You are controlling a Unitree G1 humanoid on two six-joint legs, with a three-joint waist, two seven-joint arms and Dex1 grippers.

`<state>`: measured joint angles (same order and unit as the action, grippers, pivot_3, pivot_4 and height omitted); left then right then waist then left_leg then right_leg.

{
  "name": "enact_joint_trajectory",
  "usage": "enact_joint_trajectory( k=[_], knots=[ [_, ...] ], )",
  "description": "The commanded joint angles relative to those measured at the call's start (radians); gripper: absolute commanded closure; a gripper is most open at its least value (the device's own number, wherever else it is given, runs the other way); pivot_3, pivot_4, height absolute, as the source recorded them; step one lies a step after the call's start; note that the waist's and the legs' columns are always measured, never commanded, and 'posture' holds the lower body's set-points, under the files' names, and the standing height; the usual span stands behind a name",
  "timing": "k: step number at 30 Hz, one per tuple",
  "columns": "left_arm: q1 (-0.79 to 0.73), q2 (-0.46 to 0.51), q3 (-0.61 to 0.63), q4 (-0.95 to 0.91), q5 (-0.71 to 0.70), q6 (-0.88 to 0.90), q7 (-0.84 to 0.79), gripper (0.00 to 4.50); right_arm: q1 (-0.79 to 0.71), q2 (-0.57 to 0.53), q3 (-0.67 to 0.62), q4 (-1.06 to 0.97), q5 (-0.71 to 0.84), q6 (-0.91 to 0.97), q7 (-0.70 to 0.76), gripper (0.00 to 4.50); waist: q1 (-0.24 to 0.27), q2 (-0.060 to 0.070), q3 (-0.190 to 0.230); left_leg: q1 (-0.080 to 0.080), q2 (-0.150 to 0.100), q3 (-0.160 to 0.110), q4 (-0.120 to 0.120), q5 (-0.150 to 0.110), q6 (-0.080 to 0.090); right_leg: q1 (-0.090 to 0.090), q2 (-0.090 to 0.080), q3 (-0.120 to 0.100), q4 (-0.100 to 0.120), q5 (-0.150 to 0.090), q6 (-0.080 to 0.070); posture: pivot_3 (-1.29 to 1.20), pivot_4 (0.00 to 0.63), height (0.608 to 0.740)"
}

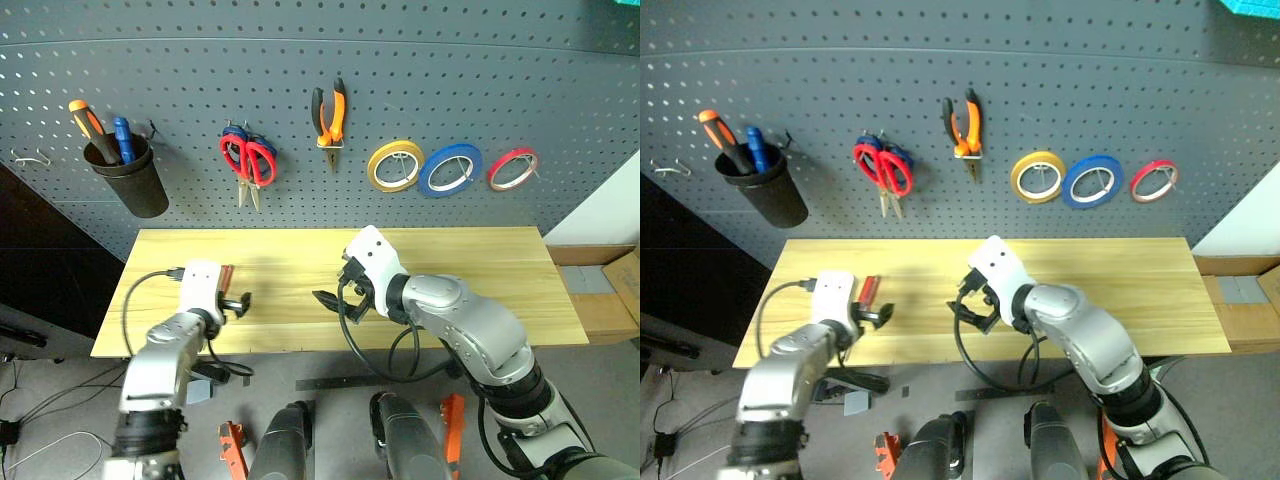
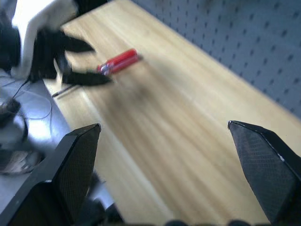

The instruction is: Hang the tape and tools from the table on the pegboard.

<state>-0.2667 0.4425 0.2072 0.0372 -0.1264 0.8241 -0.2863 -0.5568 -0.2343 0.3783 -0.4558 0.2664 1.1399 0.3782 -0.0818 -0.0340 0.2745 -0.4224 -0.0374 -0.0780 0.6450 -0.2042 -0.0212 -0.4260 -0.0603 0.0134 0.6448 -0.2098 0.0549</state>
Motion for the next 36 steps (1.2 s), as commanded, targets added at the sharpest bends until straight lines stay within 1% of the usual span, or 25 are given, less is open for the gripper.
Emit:
enact_joint_trajectory(
  k=[1,5,9,12,14,17,19,21,24,26,27,30,34,36],
  knots=[
    [-0.097,0.045,0.029,0.169,-0.036,0.024,-0.049,0.02,-0.050,0.038,0.010,-0.002,0.011,0.042,-0.010,0.00,-0.001,0.000,0.001,0.000,0.000,0.000,0.000,0.000,0.000,0.000,0.000,0.000,0.000,0.000,0.000,-0.14,0.276,0.740],
    [-0.179,0.074,-0.021,0.345,-0.014,-0.035,-0.101,0.02,-0.079,0.066,0.019,0.028,0.005,0.055,-0.018,0.00,-0.002,0.000,0.001,0.000,0.000,0.000,-0.002,0.000,0.000,-0.001,-0.001,0.000,0.000,0.000,0.000,-0.14,0.287,0.740],
    [-0.251,0.073,-0.053,0.499,0.000,-0.089,-0.127,0.02,-0.102,0.089,0.022,0.041,0.008,0.061,-0.020,0.00,-0.002,-0.002,0.004,-0.001,0.000,0.001,-0.003,-0.001,-0.001,-0.003,-0.001,0.001,0.000,0.002,-0.004,-0.16,0.302,0.740],
    [-0.283,0.070,-0.061,0.571,0.009,-0.128,-0.120,0.02,-0.114,0.093,0.021,0.042,0.012,0.070,-0.013,0.00,-0.004,-0.002,0.004,-0.002,0.000,0.001,-0.003,-0.001,-0.001,-0.005,-0.001,0.001,0.000,0.003,-0.005,-0.17,0.306,0.740],
    [-0.299,0.072,-0.045,0.617,0.010,-0.159,-0.091,0.02,-0.125,0.090,0.021,0.045,0.014,0.074,-0.007,0.00,-0.005,-0.002,0.004,-0.002,0.000,0.001,-0.003,-0.001,-0.001,-0.005,-0.001,0.001,0.000,0.003,-0.004,-0.18,0.304,0.740],
    [-0.307,0.075,-0.026,0.656,0.002,-0.189,-0.074,0.55,-0.141,0.085,0.020,0.054,0.012,0.074,0.001,0.00,-0.008,-0.002,0.004,-0.002,0.000,0.002,-0.003,-0.001,-0.001,-0.006,-0.002,0.001,0.000,0.003,-0.004,-0.19,0.297,0.740],
    [-0.308,0.073,-0.024,0.668,0.000,-0.198,-0.075,1.13,-0.150,0.085,0.016,0.062,0.015,0.075,0.006,0.00,-0.008,-0.002,0.004,-0.002,0.001,0.002,-0.004,-0.001,-0.001,-0.007,-0.002,0.001,0.000,0.003,-0.005,-0.19,0.290,0.740],
    [-0.295,0.069,-0.021,0.640,-0.007,-0.193,-0.076,1.87,-0.162,0.076,0.014,0.062,0.024,0.071,0.023,0.00,-0.008,-0.002,0.004,-0.003,0.001,0.002,-0.004,-0.001,-0.001,-0.008,-0.002,0.001,0.001,0.003,-0.005,-0.19,0.279,0.740],
    [-0.283,0.063,-0.013,0.604,-0.019,-0.188,-0.076,2.81,-0.172,0.059,0.018,0.055,0.038,0.046,0.061,0.00,-0.008,-0.002,0.004,-0.003,0.000,0.003,-0.004,-0.001,-0.001,-0.008,-0.003,0.002,0.000,0.003,-0.005,-0.19,0.268,0.740],
    [-0.252,0.061,0.007,0.515,-0.040,-0.166,-0.070,3.49,-0.159,0.025,0.035,0.011,0.053,-0.078,0.141,0.00,-0.008,-0.002,0.004,-0.004,0.000,0.003,-0.004,-0.001,-0.001,-0.009,-0.003,0.001,0.000,0.003,-0.005,-0.18,0.254,0.740],
    [-0.233,0.060,0.026,0.457,-0.055,-0.143,-0.061,3.69,-0.151,0.011,0.044,-0.005,0.053,-0.134,0.171,0.00,-0.009,-0.003,0.004,-0.005,0.000,0.003,-0.004,-0.001,-0.001,-0.010,-0.003,0.001,0.001,0.003,-0.005,-0.18,0.247,0.740],
    [-0.182,0.056,0.067,0.325,-0.087,-0.085,-0.036,3.69,-0.139,-0.011,0.059,-0.014,0.047,-0.244,0.227,0.00,-0.008,-0.003,0.004,-0.009,0.000,0.003,-0.004,-0.001,-0.001,-0.015,-0.003,0.001,0.001,0.004,-0.005,-0.16,0.235,0.740],
    [-0.101,0.046,0.100,0.146,-0.116,-0.025,-0.006,3.69,-0.150,-0.031,0.078,0.003,0.026,-0.331,0.275,0.00,-0.006,-0.003,0.003,-0.009,0.000,0.003,-0.004,-0.001,-0.002,-0.015,-0.003,0.001,0.001,0.004,-0.006,-0.15,0.222,0.740],
    [-0.064,0.019,0.125,0.014,-0.142,-0.010,0.018,3.69,-0.160,-0.034,0.078,0.014,0.021,-0.360,0.290,0.00,-0.006,-0.004,0.003,-0.009,0.000,0.002,-0.003,-0.001,-0.001,-0.015,-0.004,0.001,0.001,0.004,-0.006,-0.14,0.213,0.740]
  ],
)
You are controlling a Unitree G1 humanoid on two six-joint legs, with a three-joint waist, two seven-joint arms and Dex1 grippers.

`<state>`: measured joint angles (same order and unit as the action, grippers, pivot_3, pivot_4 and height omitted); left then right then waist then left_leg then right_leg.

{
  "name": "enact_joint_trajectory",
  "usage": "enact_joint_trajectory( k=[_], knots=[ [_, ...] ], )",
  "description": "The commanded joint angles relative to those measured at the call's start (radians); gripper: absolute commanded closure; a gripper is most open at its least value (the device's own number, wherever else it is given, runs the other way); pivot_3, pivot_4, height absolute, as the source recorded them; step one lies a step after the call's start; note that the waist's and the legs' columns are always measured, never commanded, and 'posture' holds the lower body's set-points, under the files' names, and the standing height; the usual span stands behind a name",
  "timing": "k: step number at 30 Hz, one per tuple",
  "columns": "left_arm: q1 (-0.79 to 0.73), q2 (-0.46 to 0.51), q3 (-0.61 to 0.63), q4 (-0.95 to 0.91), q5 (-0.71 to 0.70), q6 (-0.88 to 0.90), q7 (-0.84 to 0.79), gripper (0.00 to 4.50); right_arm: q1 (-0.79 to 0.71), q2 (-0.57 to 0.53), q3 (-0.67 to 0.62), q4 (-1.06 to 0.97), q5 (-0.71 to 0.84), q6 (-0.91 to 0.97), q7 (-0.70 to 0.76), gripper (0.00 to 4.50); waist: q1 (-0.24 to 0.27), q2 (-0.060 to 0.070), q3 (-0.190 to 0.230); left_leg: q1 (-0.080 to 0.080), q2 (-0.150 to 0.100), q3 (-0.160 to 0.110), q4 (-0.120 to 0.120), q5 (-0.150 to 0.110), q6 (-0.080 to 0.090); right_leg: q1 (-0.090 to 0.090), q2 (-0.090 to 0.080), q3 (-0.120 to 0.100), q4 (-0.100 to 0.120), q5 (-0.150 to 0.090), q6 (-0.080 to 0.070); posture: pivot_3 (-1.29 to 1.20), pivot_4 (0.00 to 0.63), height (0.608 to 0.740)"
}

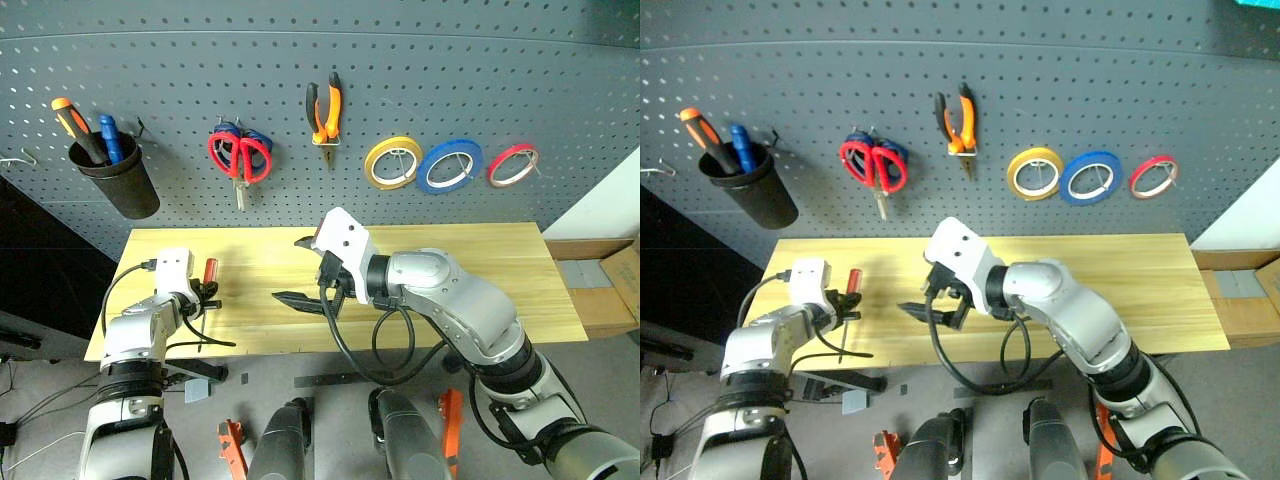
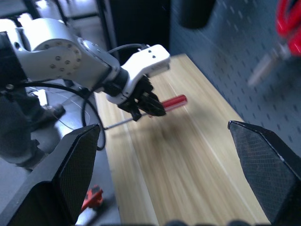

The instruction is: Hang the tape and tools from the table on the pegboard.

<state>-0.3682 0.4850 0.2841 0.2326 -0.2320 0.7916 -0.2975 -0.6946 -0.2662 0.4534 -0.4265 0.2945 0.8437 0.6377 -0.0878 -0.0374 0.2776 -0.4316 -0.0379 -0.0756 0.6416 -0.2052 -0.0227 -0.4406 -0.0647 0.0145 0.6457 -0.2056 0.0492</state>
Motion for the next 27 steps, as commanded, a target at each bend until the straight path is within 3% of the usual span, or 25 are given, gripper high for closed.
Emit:
enact_joint_trajectory(
  k=[1,5,10,19,27],
  knots=[
    [0.046,-0.035,0.058,-0.225,-0.048,0.023,0.039,3.69,-0.026,-0.001,0.001,-0.008,-0.009,-0.074,0.034,0.00,0.001,-0.001,0.000,0.000,0.000,0.000,0.000,0.000,0.000,0.000,0.000,0.000,0.000,0.000,0.000,-0.14,0.209,0.740],
    [0.038,-0.121,0.082,-0.505,-0.131,-0.072,0.045,3.69,-0.058,-0.005,-0.045,0.022,-0.003,-0.101,0.047,0.00,0.012,-0.003,-0.002,-0.001,0.000,-0.001,0.001,0.000,0.000,0.000,-0.003,-0.002,0.000,0.001,-0.001,-0.10,0.178,0.740],
    [-0.093,-0.142,0.148,-0.623,-0.217,-0.092,0.094,3.69,-0.102,-0.002,-0.107,0.072,0.014,-0.115,0.051,0.00,0.031,-0.009,-0.008,-0.001,-0.001,-0.001,0.002,0.000,-0.001,0.001,0.001,-0.002,0.000,0.001,-0.002,-0.07,0.159,0.740],
    [-0.508,0.071,0.219,-0.327,-0.213,-0.310,0.054,3.69,-0.224,0.050,-0.168,0.211,-0.017,-0.182,0.007,0.00,0.030,-0.011,-0.017,-0.001,-0.002,0.002,0.002,0.003,-0.005,0.000,0.005,-0.001,0.001,0.002,-0.002,-0.07,0.139,0.740],
    [-0.551,0.193,0.165,-0.070,-0.094,-0.520,0.004,3.69,-0.274,0.101,-0.165,0.273,-0.037,-0.220,-0.009,0.00,0.028,-0.011,-0.024,-0.001,-0.001,0.002,0.002,0.004,-0.006,-0.001,0.005,0.000,0.001,0.003,-0.003,-0.08,0.134,0.740]
  ],
)
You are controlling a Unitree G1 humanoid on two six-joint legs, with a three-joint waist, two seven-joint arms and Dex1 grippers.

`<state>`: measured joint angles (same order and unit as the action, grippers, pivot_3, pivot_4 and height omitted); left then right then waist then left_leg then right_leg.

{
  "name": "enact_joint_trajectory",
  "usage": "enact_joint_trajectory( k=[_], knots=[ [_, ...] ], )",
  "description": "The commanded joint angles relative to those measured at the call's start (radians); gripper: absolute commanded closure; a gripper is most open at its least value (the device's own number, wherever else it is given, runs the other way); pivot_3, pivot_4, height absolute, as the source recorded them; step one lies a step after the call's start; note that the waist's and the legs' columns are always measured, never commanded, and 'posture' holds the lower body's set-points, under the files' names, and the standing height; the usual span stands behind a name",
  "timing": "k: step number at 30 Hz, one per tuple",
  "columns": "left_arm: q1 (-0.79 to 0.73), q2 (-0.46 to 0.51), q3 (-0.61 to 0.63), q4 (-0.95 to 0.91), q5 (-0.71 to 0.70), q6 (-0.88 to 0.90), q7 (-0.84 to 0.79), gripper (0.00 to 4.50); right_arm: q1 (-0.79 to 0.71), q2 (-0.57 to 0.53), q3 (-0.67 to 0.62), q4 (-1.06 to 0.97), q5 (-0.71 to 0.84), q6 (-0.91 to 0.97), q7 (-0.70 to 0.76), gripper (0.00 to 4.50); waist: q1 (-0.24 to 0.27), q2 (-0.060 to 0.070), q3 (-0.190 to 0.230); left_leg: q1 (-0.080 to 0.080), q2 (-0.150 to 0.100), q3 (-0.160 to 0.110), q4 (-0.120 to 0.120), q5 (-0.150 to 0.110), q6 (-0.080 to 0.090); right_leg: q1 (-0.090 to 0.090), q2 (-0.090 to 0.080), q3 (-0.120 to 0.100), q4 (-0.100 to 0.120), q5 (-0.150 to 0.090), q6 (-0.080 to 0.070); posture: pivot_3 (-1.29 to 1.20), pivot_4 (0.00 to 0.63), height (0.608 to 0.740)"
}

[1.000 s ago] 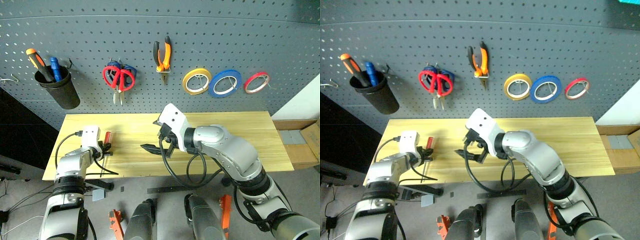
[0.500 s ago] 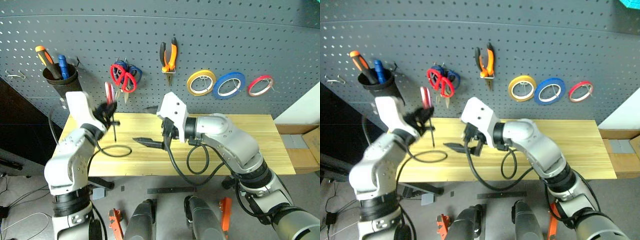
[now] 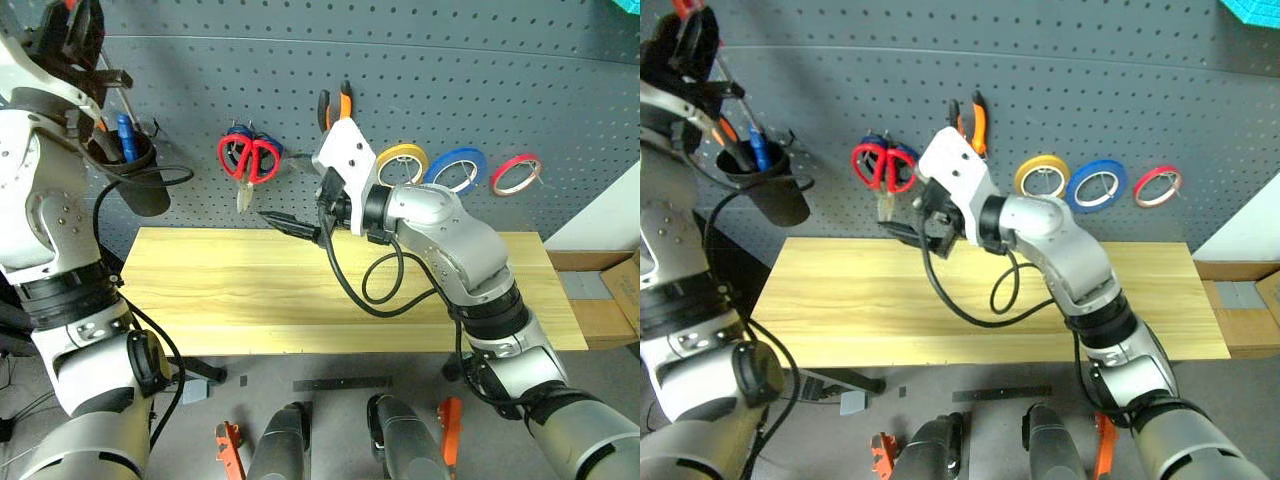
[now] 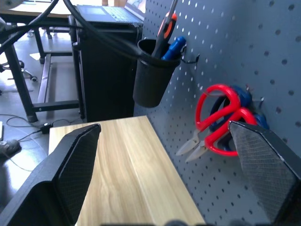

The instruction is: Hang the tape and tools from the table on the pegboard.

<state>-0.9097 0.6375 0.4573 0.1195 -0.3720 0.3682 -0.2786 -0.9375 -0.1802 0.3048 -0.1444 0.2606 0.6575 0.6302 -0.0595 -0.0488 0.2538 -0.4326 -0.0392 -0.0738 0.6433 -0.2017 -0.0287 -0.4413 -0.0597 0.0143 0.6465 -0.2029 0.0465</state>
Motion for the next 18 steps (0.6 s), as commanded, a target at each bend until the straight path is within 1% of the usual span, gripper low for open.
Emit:
enact_joint_trajectory(
  k=[1,6,11,13,17,18],
  knots=[
    [-0.009,0.049,-0.014,0.084,0.063,-0.136,-0.022,3.69,-0.037,0.023,-0.015,-0.002,-0.004,-0.040,0.001,0.00,0.000,0.000,0.000,0.000,0.000,0.000,0.000,0.000,0.000,0.000,0.000,0.000,0.000,0.000,0.000,-0.08,0.133,0.740],
    [-0.042,0.043,-0.051,0.289,0.128,-0.349,-0.046,3.69,-0.065,0.055,-0.019,0.046,-0.010,-0.083,0.006,0.00,0.001,-0.002,-0.006,0.000,0.000,0.000,0.000,0.000,0.000,0.000,0.000,0.000,0.001,0.000,-0.001,-0.06,0.131,0.740],
    [-0.098,0.014,-0.081,0.443,0.156,-0.470,-0.034,3.69,-0.081,0.075,-0.021,0.066,-0.005,-0.109,0.015,0.00,0.002,-0.008,-0.010,0.000,0.000,-0.001,0.001,0.000,0.000,0.000,0.000,-0.001,0.001,0.001,-0.001,-0.06,0.132,0.740],
    [-0.100,0.009,-0.090,0.475,0.161,-0.497,-0.036,3.69,-0.082,0.081,-0.021,0.065,-0.003,-0.113,0.016,0.00,0.002,-0.008,-0.012,0.000,0.000,-0.001,0.001,0.000,0.000,0.000,0.000,0.000,0.001,0.001,-0.001,-0.07,0.133,0.740],
    [-0.061,0.009,-0.090,0.471,0.175,-0.517,0.003,3.69,-0.088,0.101,-0.046,0.050,0.023,-0.105,0.018,0.00,0.000,-0.009,-0.014,0.000,0.000,-0.001,0.001,-0.001,0.001,-0.001,0.000,0.000,0.001,0.001,-0.001,-0.07,0.131,0.740],
    [-0.048,0.006,-0.086,0.459,0.170,-0.514,0.009,3.34,-0.088,0.103,-0.050,0.049,0.024,-0.105,0.018,0.00,0.000,-0.009,-0.014,0.000,0.000,-0.001,0.001,-0.001,0.001,-0.001,0.000,0.000,0.002,0.001,-0.001,-0.07,0.130,0.740]
  ],
)
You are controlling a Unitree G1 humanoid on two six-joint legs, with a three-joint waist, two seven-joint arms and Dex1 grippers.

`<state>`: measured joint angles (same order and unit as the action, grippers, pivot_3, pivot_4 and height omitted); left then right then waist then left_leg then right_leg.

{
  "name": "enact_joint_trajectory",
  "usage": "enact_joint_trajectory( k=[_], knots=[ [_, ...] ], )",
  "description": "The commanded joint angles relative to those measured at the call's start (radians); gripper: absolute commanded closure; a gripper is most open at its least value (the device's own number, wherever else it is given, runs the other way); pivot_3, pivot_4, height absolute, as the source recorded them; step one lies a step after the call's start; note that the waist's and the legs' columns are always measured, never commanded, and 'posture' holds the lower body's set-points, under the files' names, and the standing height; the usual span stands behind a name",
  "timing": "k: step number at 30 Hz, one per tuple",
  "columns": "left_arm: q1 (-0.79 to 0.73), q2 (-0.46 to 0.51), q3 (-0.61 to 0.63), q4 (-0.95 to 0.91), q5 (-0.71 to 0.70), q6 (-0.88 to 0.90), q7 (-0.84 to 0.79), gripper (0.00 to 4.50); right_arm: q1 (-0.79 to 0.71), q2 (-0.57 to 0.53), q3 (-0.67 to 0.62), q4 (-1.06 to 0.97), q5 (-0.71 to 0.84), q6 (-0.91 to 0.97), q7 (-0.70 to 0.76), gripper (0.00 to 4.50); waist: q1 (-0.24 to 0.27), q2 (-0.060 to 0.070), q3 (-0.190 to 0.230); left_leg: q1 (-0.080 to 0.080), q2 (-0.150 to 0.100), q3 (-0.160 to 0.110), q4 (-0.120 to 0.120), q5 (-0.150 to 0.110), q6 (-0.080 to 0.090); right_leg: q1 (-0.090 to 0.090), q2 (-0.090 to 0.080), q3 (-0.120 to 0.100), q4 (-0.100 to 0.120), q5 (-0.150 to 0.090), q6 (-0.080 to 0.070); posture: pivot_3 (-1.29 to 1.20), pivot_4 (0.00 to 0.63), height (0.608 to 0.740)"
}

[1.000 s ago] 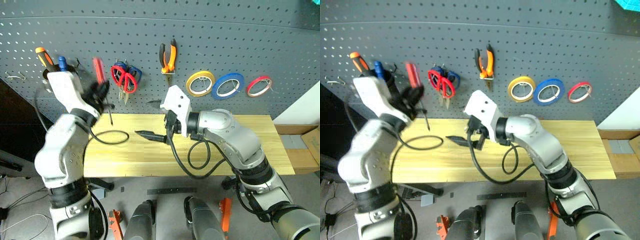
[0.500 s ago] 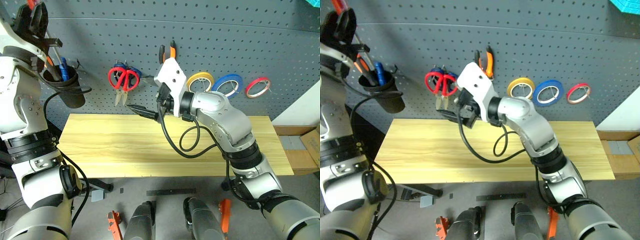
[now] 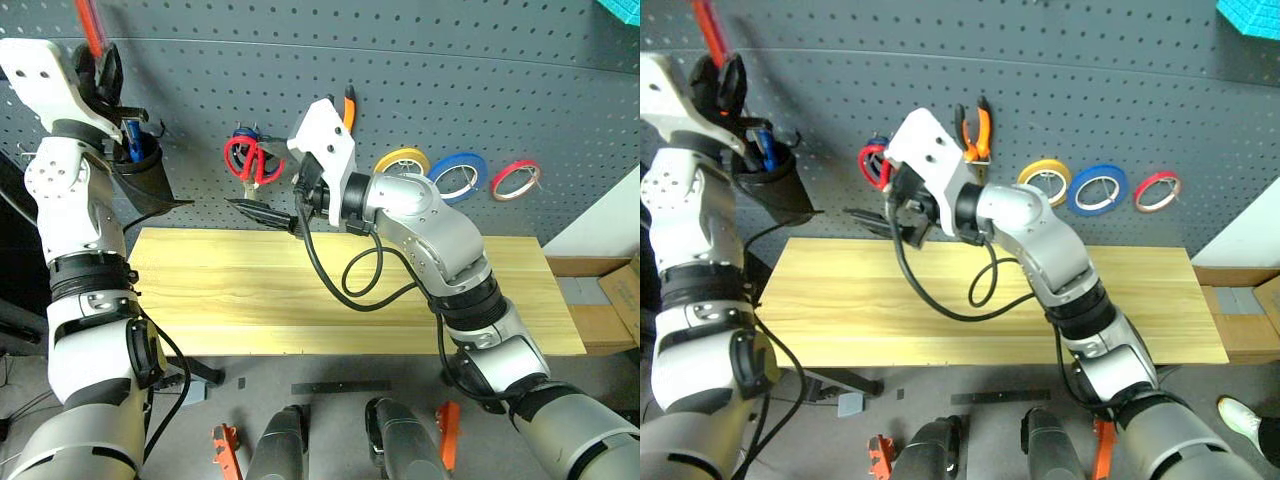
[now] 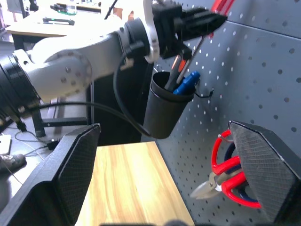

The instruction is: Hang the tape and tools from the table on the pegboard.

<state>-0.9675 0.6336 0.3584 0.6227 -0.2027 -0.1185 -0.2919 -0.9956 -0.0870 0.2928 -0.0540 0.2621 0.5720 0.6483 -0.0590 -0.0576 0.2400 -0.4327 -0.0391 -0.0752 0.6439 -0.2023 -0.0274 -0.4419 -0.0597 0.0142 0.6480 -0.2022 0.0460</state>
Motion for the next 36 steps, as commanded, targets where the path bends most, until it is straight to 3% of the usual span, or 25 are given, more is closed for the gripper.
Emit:
enact_joint_trajectory(
  k=[1,2,10,13,17,21,24,28,36],
  knots=[
    [0.027,0.006,0.014,-0.064,0.001,-0.027,0.028,2.96,-0.029,0.010,-0.041,-0.041,0.022,-0.020,0.001,0.00,-0.001,0.000,-0.002,0.000,0.000,0.000,0.000,0.000,0.000,0.000,0.000,0.000,0.000,0.000,0.000,-0.07,0.128,0.740],
    [0.041,0.001,0.014,-0.083,0.001,-0.023,0.038,2.78,-0.028,0.010,-0.043,-0.039,0.021,-0.022,0.000,0.00,-0.002,0.000,-0.003,0.000,0.000,0.000,0.000,0.000,0.000,0.000,0.000,0.000,0.000,0.000,0.000,-0.07,0.128,0.740],
    [0.140,-0.052,0.008,-0.397,-0.018,0.117,0.141,0.02,0.010,-0.021,-0.086,-0.089,0.034,-0.009,0.003,0.00,-0.002,0.000,-0.012,0.000,0.001,-0.001,0.001,0.000,0.000,0.000,0.000,0.000,0.001,0.000,0.000,-0.07,0.116,0.740],
    [0.188,-0.096,-0.049,-0.634,-0.032,0.330,0.187,0.02,0.070,-0.084,-0.154,-0.172,0.094,0.047,0.016,0.00,0.004,0.000,-0.024,0.000,0.001,-0.002,0.000,0.000,0.000,0.000,-0.001,0.000,0.001,0.000,0.000,-0.06,0.110,0.740],
    [0.273,-0.141,-0.106,-0.880,-0.106,0.461,0.148,0.02,0.195,-0.166,-0.218,-0.286,0.149,0.124,0.000,0.00,0.006,0.001,-0.041,0.000,0.000,-0.002,0.001,-0.001,0.002,0.002,-0.002,0.001,0.000,0.001,0.001,-0.04,0.096,0.740],
    [0.378,-0.160,-0.166,-1.002,-0.106,0.524,0.121,0.02,0.366,-0.221,-0.214,-0.360,0.109,0.110,-0.051,0.00,0.005,0.006,-0.060,0.002,0.000,0.000,0.001,-0.001,0.002,0.003,0.000,0.002,0.001,0.001,0.001,-0.03,0.081,0.740],
    [0.534,-0.187,-0.238,-1.073,-0.104,0.555,0.088,0.02,0.535,-0.206,-0.214,-0.359,0.066,0.029,-0.111,0.00,-0.001,0.017,-0.073,0.009,0.000,0.004,0.000,-0.001,0.002,0.010,0.004,0.004,-0.001,0.002,0.000,-0.04,0.065,0.740],
    [0.730,-0.243,-0.262,-1.039,-0.064,0.515,0.101,0.02,0.719,-0.160,-0.240,-0.258,0.023,-0.146,-0.158,0.00,-0.001,0.023,-0.090,0.038,0.001,0.013,-0.010,-0.001,0.002,0.036,0.005,0.006,-0.005,-0.009,0.002,-0.05,0.046,0.740],
    [0.837,-0.309,-0.183,-0.739,0.012,0.316,0.145,0.02,0.848,-0.150,-0.338,0.189,-0.157,-0.576,-0.335,0.00,0.001,0.024,-0.127,0.053,0.003,0.013,-0.009,-0.001,0.002,0.051,0.006,0.005,-0.006,-0.012,-0.005,-0.05,0.011,0.740]
  ],
)
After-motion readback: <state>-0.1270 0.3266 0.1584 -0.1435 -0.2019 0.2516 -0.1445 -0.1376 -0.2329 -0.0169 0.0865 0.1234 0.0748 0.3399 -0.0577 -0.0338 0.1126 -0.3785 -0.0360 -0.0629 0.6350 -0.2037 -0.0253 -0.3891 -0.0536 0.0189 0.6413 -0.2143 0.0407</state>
